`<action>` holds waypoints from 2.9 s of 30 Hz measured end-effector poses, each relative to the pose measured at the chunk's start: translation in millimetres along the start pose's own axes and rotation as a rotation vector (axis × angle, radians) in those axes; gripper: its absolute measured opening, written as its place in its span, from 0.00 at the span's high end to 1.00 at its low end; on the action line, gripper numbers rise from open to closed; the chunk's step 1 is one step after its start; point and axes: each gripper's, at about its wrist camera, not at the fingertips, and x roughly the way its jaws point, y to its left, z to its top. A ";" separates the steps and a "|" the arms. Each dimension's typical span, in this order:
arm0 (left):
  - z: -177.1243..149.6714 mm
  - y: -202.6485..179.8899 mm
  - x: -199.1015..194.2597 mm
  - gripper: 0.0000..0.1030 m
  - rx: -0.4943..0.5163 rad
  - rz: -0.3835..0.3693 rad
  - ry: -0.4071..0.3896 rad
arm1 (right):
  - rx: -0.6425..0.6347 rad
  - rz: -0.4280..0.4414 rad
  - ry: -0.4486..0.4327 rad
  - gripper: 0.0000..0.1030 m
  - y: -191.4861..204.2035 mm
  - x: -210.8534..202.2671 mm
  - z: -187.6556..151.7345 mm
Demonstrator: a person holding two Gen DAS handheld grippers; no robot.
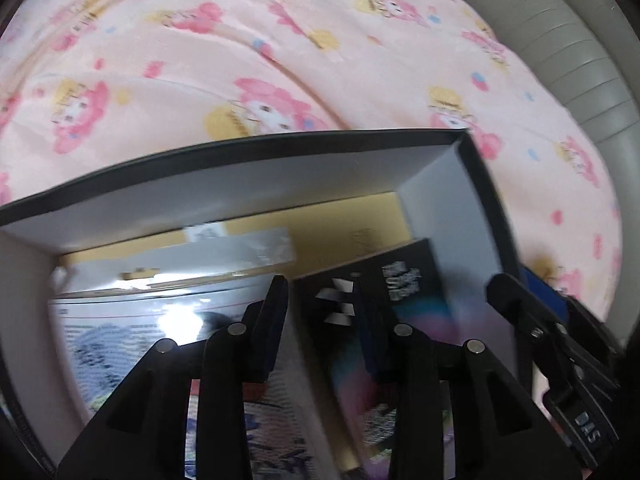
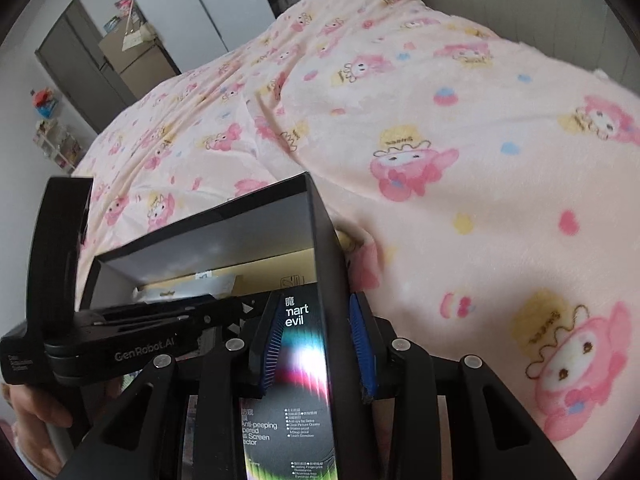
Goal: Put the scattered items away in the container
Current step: 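Lower the Smart Devil box beside the Shin-chan package and open the right gripper, then withdraw the right gripper from the box toward the remaining items, then move the left gripper toward the babi card with the cartoon sticker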
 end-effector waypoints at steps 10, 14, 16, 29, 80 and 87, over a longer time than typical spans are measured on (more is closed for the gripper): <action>-63.3 -15.7 -66.2 0.58 0.033 0.053 -0.274 | -0.051 0.040 -0.090 0.65 21.6 -39.8 -15.8; -96.4 2.1 -121.4 0.55 0.060 0.058 -0.305 | -0.084 0.016 -0.150 0.65 41.0 -63.3 -34.4; -106.6 6.1 -136.9 0.55 0.070 0.079 -0.312 | -0.096 0.000 -0.168 0.65 49.8 -71.8 -43.8; -205.7 36.0 -220.4 0.57 0.076 0.163 -0.375 | -0.184 0.026 -0.209 0.65 120.7 -135.4 -118.4; -271.5 347.8 -183.1 0.36 -0.578 -0.215 -0.306 | -0.277 0.511 0.270 0.98 318.2 23.2 -196.8; -275.3 350.3 -175.8 0.37 -0.635 -0.070 -0.250 | -0.307 0.410 0.257 0.96 286.8 2.1 -207.5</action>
